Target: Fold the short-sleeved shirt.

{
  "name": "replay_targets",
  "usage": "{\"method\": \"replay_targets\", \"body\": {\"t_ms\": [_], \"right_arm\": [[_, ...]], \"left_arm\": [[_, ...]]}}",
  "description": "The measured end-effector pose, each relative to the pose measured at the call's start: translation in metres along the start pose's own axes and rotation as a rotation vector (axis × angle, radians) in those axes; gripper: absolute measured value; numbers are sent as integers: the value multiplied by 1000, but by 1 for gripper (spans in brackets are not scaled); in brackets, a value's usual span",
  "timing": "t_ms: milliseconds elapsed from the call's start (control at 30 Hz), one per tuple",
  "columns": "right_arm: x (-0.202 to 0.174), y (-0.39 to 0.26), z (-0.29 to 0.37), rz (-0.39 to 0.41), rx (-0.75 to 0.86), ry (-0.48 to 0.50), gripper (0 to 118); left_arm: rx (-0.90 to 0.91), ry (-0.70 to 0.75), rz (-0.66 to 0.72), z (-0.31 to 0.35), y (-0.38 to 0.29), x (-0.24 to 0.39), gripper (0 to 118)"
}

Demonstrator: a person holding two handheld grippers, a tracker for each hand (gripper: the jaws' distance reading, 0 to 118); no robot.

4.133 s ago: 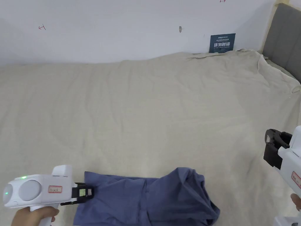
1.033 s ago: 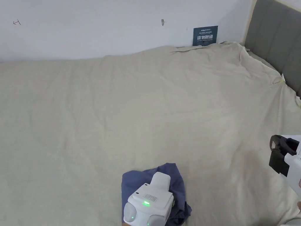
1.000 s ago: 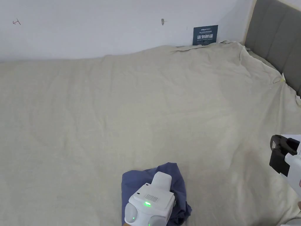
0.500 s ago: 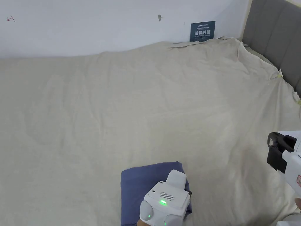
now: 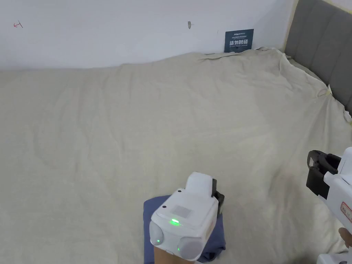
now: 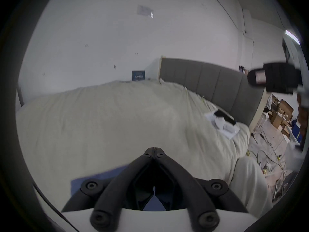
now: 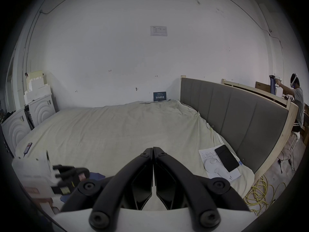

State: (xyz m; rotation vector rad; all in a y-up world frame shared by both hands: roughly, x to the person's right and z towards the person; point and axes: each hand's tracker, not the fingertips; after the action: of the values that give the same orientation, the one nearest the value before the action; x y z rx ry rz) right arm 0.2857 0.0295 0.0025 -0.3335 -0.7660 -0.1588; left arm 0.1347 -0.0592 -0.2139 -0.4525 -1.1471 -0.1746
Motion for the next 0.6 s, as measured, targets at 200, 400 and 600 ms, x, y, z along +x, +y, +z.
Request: {"method": "replay_targets", "body": {"t_ms": [200,400,600], "right_arm": [[-25,8,3,18,52,38,0],[-52,15,7,34,118,65,0],[-71,15,6,41,184,83,0]], "left_arm": [[137,111,5,38,35,-39,0],[232,231,54,71,49,-84,0],[295,357,83,105,49,-125,0]]}}
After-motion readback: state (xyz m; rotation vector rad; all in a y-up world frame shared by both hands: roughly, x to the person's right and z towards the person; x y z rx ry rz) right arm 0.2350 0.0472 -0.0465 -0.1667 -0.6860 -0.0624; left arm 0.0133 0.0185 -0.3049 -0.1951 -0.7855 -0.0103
